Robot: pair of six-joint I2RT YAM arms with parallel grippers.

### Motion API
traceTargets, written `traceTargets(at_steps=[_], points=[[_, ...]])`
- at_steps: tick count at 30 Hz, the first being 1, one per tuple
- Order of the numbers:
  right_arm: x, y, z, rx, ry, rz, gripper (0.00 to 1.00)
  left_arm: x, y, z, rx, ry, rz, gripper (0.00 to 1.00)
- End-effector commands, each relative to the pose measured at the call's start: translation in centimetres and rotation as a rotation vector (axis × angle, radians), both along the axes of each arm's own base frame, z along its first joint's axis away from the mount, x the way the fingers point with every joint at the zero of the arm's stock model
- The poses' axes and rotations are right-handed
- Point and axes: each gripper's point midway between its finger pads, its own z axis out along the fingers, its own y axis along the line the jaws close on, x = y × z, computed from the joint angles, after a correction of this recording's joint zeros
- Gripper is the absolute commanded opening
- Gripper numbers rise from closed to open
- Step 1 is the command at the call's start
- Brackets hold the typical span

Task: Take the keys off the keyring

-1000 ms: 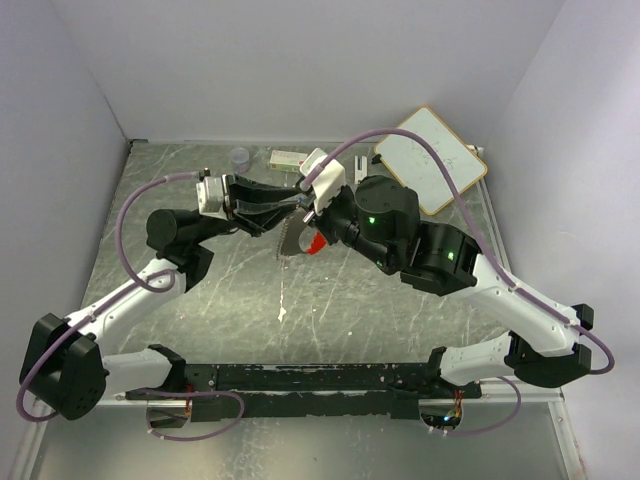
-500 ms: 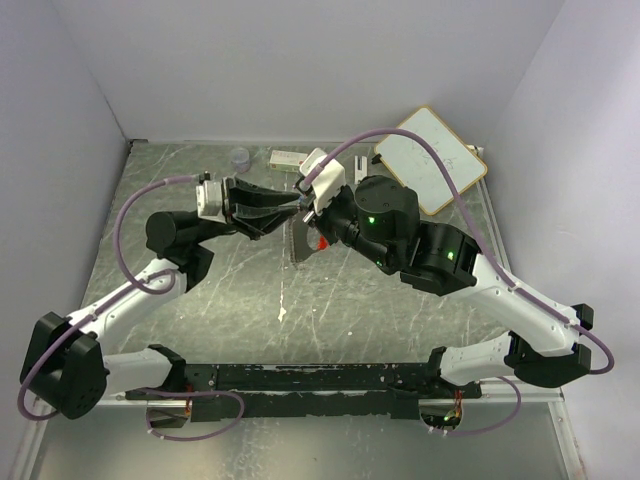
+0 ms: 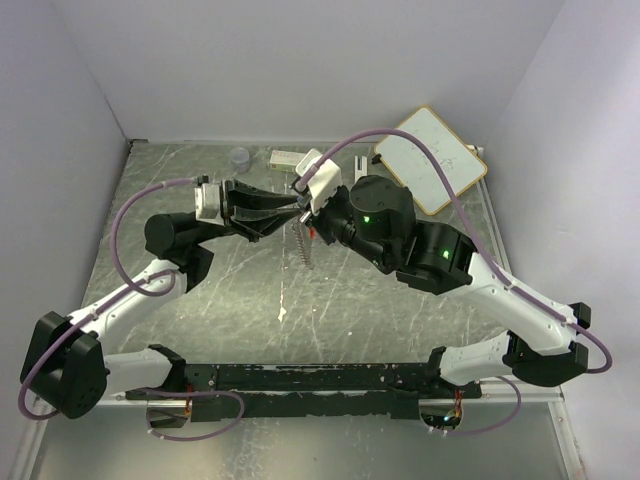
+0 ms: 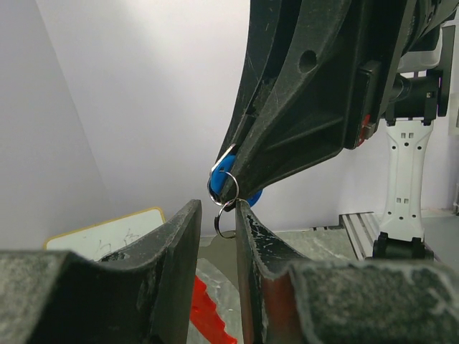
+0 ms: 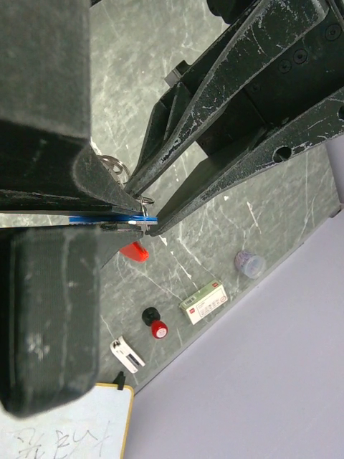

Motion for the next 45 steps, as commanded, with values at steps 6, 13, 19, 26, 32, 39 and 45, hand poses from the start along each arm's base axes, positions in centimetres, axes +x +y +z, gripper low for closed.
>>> traceTargets(at_steps=[6,13,19,26,32,39,45], points=[[0.0,0.9,1.6,0.05,-0.027,0.025,0.0,-0.6,-0.1,0.1,0.012,-0.032,-0.042,0.3],[-0.1,0.8,1.7,0.058,-0.026,0.024,0.0,0.1,0.2,0.0,0.025,-0.034,0.026,0.18],[-0.1,0.6,1.8,0.063,-0.027,0.022,0.0,0.6,0.5,0.1,0.036,-0.058,0.08,0.1],[-0.1,0.5,1.8,0.066,-0.03,0.019,0.0,0.9,0.6,0.0,0.029,-0.054,0.101,0.07],[0.0,-0.1,1.8,0.072,-0.034,-0.001,0.0,0.4,1.1,0.3,0.01,-0.087,0.114,0.07],[0.0,-0.6,1.5,0.071,-0.029,-0.017,0.0,0.1,1.0,0.7,-0.001,-0.087,0.097,0.07],[-0.1,-1.3,1.5,0.083,-0.032,-0.031,0.0,0.1,1.1,1.0,-0.009,-0.088,0.097,0.07]])
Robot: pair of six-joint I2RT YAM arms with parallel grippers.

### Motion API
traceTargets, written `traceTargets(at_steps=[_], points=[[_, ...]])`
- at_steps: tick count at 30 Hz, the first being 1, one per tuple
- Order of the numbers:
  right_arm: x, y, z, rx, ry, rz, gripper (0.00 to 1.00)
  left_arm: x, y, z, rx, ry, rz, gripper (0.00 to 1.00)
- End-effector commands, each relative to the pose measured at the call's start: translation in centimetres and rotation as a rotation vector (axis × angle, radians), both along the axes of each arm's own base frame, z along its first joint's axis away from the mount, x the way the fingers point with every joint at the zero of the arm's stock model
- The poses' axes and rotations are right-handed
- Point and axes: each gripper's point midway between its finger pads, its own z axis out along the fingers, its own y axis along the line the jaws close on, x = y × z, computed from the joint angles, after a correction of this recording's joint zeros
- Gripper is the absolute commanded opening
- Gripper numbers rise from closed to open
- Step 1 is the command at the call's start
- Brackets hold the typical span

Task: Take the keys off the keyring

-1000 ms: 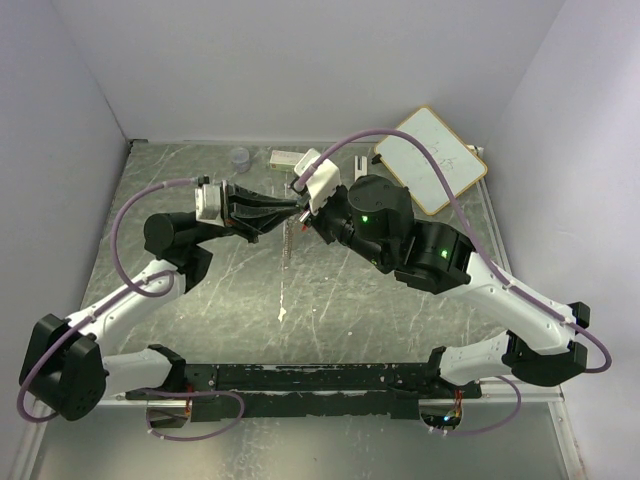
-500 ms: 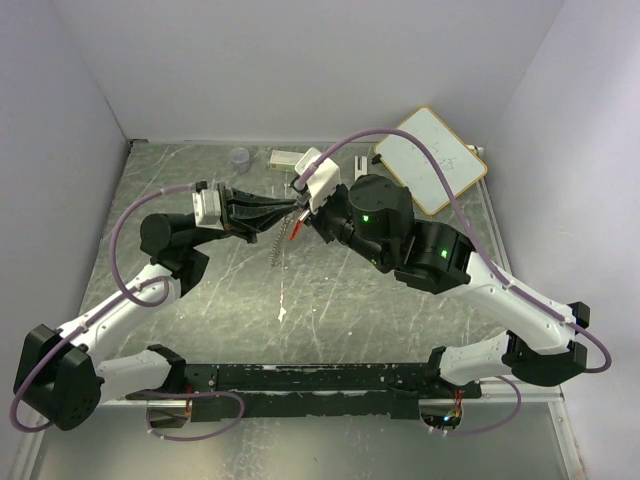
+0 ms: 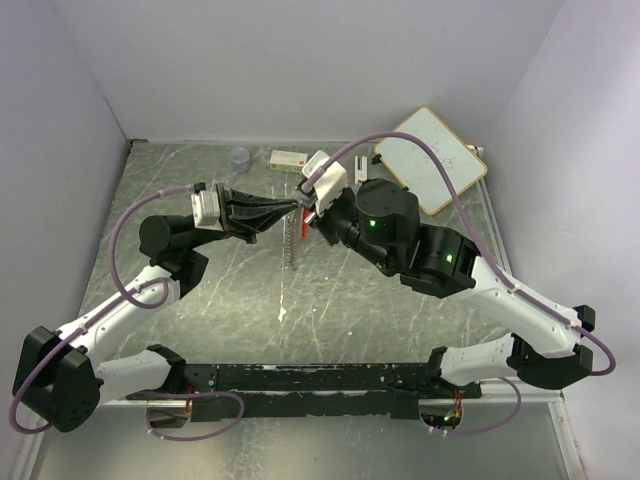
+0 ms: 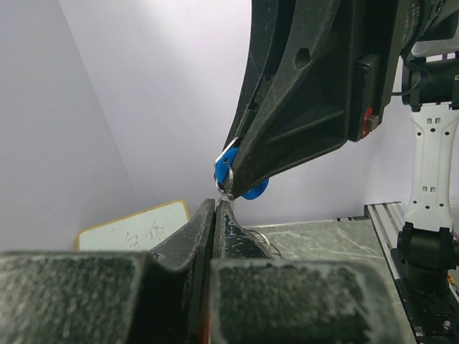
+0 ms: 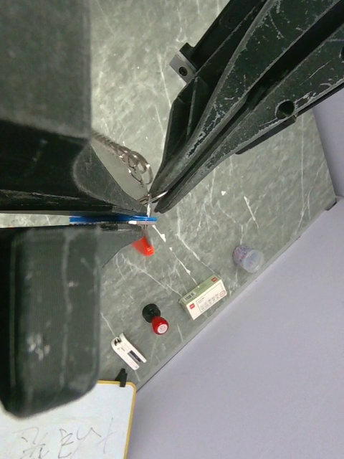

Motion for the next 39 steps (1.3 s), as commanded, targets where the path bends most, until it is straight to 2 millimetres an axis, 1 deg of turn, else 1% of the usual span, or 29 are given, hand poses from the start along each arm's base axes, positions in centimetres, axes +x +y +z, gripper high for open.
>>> traceTargets(at_steps=[1,8,12,16,21,25,32,39], points=[[-0.3,-0.8,1.6,0.071,-0.021,-0.01,0.0,-0.1,0.5,1.0,-0.033,-0.026,0.014,0.07],[-0.2,-0.8,1.2,0.068,-0.023,-0.015,0.0,-0.7,0.5,1.2,-0.065,-0.037,-0.02,0.07],[0.0,-0.8,0.8,0.065,-0.022,-0.031,0.0,-1.3,0.9,1.5,-0.098,-0.04,-0.03,0.07],[0.1,-1.0,1.0,0.084,-0.029,-0.039,0.0,-2.2,1.4,1.9,-0.129,-0.066,-0.035,0.07],[0.0,-1.4,1.7,0.115,-0.042,-0.044,0.0,-2.8,1.7,1.9,-0.14,-0.091,-0.043,0.07],[0.0,-1.4,1.6,0.117,-0.041,-0.044,0.0,-3.2,2.1,2.2,-0.165,-0.105,-0.04,0.07],[0.1,-0.6,0.7,0.107,-0.035,-0.028,0.0,-3.8,2.9,3.0,-0.231,-0.128,-0.035,0.07],[0.6,0.5,-0.7,0.084,-0.035,-0.03,0.0,-4.5,3.6,3.7,-0.297,-0.145,-0.05,0.07]])
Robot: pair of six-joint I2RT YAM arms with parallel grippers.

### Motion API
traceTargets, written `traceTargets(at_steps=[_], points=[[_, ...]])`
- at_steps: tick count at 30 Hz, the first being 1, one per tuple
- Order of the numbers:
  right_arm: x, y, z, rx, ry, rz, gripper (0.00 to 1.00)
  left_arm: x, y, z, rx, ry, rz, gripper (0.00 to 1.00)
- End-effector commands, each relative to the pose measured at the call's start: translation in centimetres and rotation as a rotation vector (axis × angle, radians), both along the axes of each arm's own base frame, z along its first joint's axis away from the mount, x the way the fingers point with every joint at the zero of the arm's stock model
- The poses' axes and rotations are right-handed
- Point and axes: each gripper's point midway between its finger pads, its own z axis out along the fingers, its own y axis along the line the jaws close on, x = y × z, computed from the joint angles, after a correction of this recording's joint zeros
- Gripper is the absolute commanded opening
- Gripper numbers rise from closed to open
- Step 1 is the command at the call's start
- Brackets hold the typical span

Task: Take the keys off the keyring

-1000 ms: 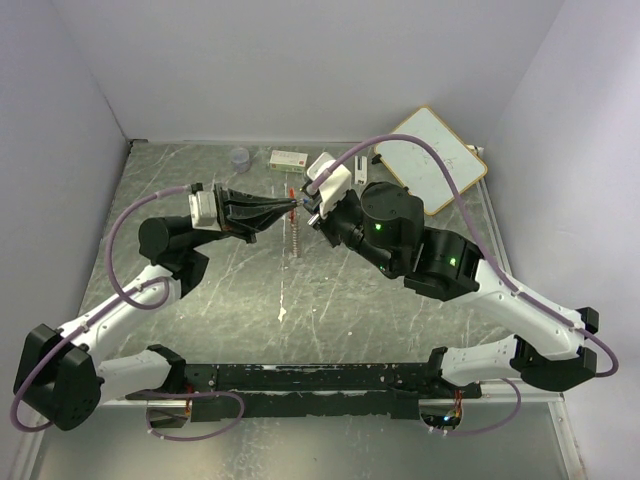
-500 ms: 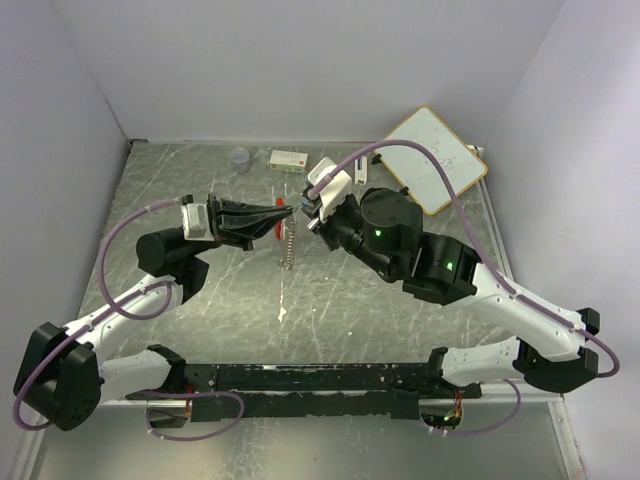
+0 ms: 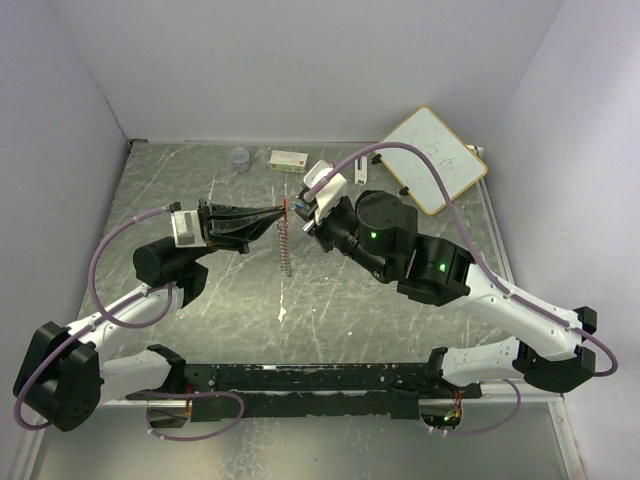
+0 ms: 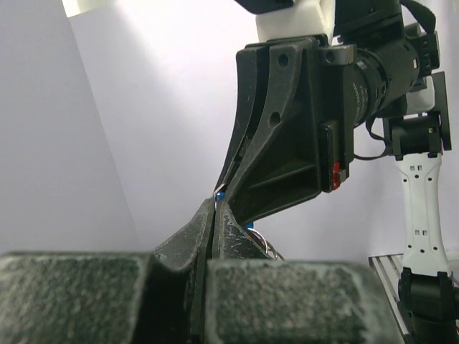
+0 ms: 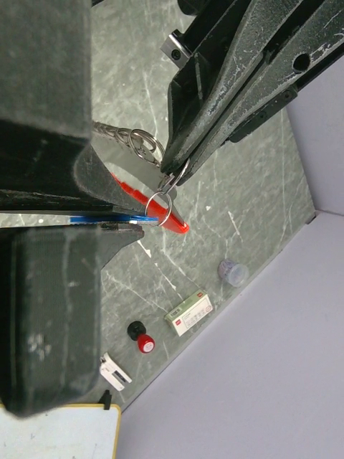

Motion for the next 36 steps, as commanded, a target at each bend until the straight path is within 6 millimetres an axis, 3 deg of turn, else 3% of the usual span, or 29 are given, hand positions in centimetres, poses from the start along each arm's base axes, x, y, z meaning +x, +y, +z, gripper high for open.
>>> traceTargets(at_steps=[1,20,30,33,36], points=[[1.0,-0.2,0.0,0.013,-0.026,-0.051,0.0,-2.0,1.6,2.4,-0.113,-0.095,-0.014,0.07],[0.9,2.9,-3.5,-0.009,0.011,0.032,0.0,-1.5,2.8,3.0,-0.236,-0.063,-0.009,0.07],[-0.2,5.1,-5.0,-0.029,0.057,0.134,0.0,-0.6,3.1,2.7,-0.261,-0.031,0.023,0.07],[0.3,4.7,-5.2,-0.044,0.057,0.1,0.0,-0.2,3.0,2.6,-0.261,-0.009,0.026,0.08],[0.6,3.7,-4.7,-0.039,0.046,0.059,0.0,0.6,3.3,2.2,-0.262,0.022,0.079,0.15]])
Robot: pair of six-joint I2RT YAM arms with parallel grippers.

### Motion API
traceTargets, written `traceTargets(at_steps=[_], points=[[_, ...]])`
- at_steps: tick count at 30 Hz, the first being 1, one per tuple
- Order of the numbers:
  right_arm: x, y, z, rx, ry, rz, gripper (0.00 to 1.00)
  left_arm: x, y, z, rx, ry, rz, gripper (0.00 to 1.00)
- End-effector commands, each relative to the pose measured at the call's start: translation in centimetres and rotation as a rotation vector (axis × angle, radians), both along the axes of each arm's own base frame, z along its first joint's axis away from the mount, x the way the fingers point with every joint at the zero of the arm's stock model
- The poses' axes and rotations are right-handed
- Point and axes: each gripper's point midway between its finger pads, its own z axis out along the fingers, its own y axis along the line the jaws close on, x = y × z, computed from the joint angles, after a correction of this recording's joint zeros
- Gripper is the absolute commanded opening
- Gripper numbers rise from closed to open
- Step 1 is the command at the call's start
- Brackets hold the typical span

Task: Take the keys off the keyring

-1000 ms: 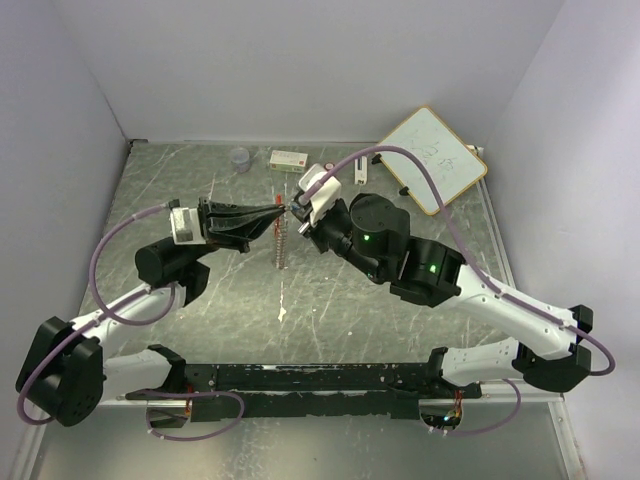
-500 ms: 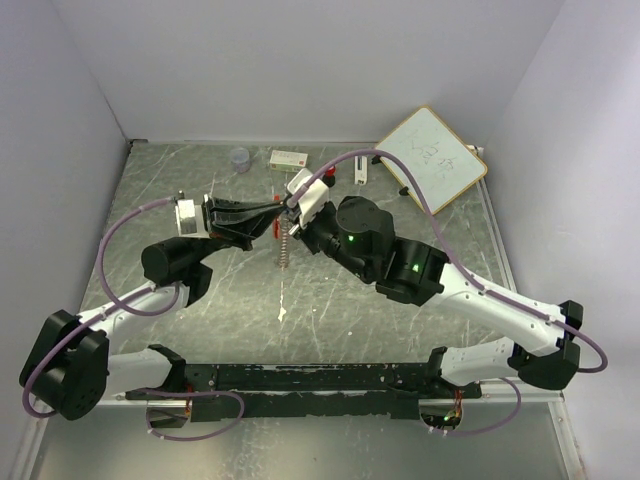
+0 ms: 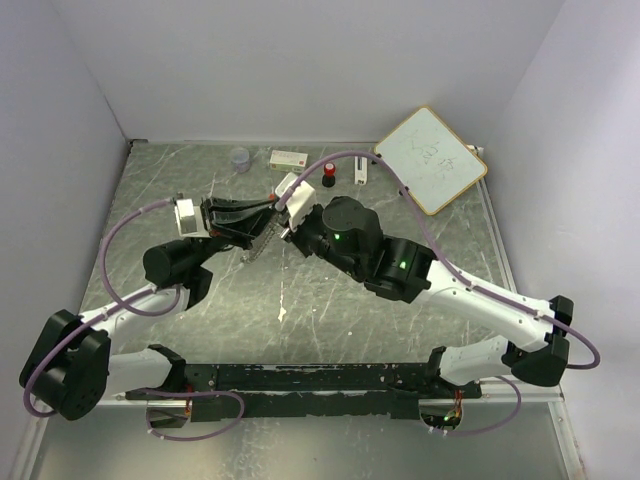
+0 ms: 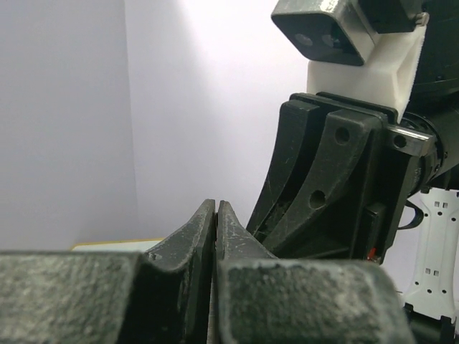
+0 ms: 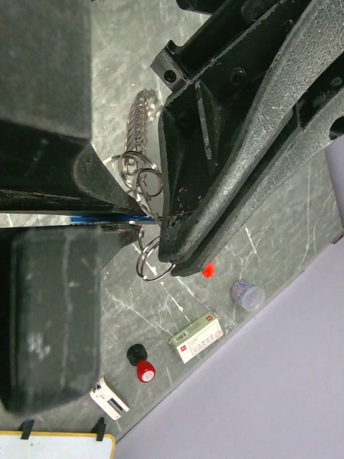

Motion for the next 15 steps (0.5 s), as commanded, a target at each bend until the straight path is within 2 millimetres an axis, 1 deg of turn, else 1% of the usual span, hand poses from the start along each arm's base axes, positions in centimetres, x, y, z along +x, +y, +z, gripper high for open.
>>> traceTargets(at_steps=[1,3,5,10,12,15], points=[[-0.4,-0.5,0.8,0.02,0.002,-0.006,0.0,-2.1,3.1,3.9,-0.16,-0.173,0.091,0.17],[-0.2,-1.5,1.3,0.025,-0.008,-0.042,0.0,-1.7,3.4,3.7,-0.151,-0.151,0.136,0.23],[-0.1,-2.4,1.9,0.03,-0.015,-0.074,0.0,-1.1,3.8,3.5,-0.139,-0.132,0.185,0.25],[0.2,-4.3,2.9,0.034,-0.029,-0.134,0.0,-0.3,4.8,3.3,-0.134,-0.106,0.275,0.24],[0.2,-4.7,3.1,0.033,-0.033,-0.15,0.0,-0.1,5.1,3.3,-0.128,-0.119,0.317,0.23],[0.2,-5.1,3.5,0.03,-0.037,-0.158,0.0,0.5,5.1,3.2,-0.109,-0.103,0.338,0.23]])
